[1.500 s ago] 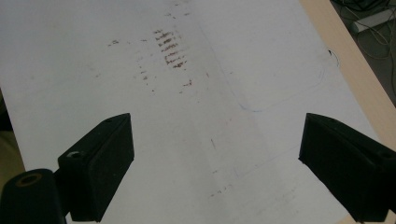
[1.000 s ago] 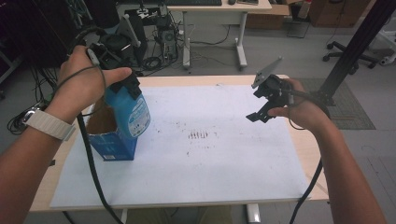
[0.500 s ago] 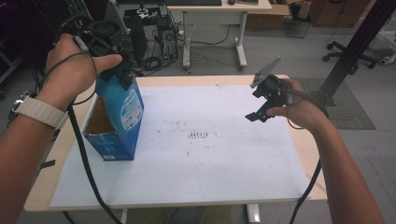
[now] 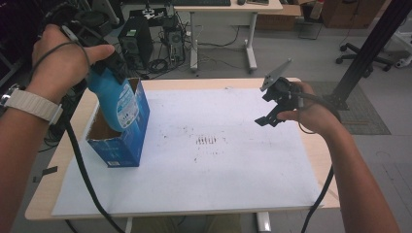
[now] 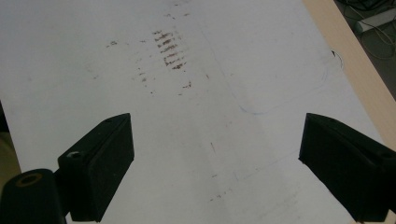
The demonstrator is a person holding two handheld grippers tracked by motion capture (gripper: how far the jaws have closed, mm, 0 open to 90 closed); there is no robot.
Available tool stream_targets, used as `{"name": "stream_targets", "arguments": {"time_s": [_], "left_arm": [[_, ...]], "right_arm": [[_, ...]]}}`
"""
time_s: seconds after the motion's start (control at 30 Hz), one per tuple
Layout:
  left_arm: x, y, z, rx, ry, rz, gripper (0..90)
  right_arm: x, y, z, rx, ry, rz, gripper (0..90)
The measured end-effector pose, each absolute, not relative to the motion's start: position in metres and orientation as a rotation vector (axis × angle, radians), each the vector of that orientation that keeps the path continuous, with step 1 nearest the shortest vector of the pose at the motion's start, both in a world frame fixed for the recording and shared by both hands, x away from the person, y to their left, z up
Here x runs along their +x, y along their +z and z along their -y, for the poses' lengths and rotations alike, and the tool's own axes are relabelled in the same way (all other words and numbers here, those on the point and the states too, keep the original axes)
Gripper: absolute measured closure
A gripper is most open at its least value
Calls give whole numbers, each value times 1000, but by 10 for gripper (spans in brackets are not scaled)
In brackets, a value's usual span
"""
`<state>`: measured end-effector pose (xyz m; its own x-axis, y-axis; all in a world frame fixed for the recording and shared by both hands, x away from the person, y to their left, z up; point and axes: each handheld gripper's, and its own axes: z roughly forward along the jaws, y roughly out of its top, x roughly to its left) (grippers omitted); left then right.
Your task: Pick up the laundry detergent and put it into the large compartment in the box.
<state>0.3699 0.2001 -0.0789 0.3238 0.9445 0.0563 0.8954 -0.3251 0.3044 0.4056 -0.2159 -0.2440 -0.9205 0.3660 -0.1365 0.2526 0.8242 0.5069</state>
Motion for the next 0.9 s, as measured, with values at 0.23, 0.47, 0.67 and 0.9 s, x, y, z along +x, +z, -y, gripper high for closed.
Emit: {"name": "stream_targets", "arguments": {"time_s": [0.23,0.47,0.67,0.9], "left_arm": [[373,-75,-213,2337,344,-1733,374],[376,-75,-222,2319,346,-1782,374],[380,-78,-230,2300,347,-1819,374],[384,-82,-238,2275,344,-1844,374]], "right_arm": [[406,-245,217,485,728,-2779,103],[408,-247,217,487,727,-2783,103],[409,-248,216,486,727,-2786,103],[411,-249,217,492,726,-2787,103]]}}
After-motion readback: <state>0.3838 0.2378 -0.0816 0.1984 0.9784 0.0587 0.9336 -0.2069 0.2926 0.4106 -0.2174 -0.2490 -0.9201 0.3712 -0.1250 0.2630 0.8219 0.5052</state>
